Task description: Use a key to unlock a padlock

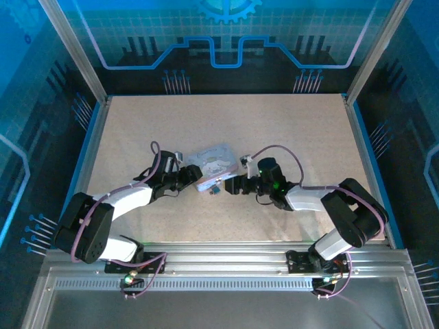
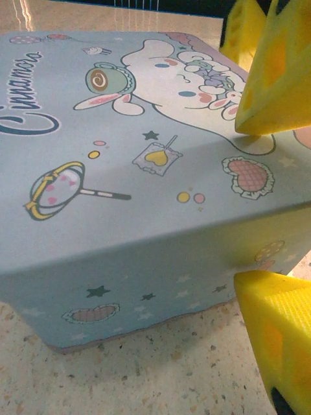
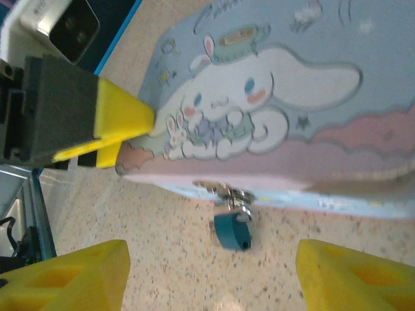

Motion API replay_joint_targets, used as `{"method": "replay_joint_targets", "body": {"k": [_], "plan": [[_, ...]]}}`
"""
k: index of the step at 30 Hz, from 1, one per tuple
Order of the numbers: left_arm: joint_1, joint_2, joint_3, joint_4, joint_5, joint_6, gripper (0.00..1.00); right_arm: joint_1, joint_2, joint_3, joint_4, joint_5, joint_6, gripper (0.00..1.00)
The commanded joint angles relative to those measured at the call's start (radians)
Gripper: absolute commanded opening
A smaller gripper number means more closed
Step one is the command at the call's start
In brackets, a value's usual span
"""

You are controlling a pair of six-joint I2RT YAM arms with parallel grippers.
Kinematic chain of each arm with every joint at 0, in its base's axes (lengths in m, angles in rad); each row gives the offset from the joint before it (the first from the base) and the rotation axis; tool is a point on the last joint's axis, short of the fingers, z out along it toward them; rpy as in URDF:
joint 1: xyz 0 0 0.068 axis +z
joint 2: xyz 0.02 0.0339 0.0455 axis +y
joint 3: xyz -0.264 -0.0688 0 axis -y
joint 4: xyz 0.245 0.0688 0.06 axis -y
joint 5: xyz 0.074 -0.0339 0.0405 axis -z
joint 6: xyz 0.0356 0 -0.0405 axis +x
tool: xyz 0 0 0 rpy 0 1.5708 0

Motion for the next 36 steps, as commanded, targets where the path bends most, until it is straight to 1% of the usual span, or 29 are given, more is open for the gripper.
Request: {"method": "replay_joint_targets", "body": {"k": [1,6,11,20,27,36], "plan": [[-0.006,-0.014,-0.026,-0.039,-0.020,-0.021,0.59,0.031,0.042,-0.010,0.105,-0.025,0.044,0.69],[-0.007,-0.017,-0.025,-0.035,-0.017,-0.024,0.59,0.045,0.142,0.026,0.180,-0.042,0.072,0.63],[-0.007,-0.023,-0.029,-0.029,-0.019,-0.026,0.59,0.054,0.209,0.051,0.215,-0.019,0.096,0.62],[-0.007,-0.020,-0.039,-0.009,-0.014,-0.037,0.58,0.061,0.318,0.096,0.300,-0.051,0.127,0.59],[-0.007,-0.015,-0.039,-0.002,-0.011,-0.041,0.59,0.061,0.367,0.124,0.331,-0.081,0.133,0.54],[-0.007,-0.006,-0.042,0.009,-0.010,-0.047,0.59,0.060,0.366,0.116,0.323,-0.074,0.142,0.47]]}}
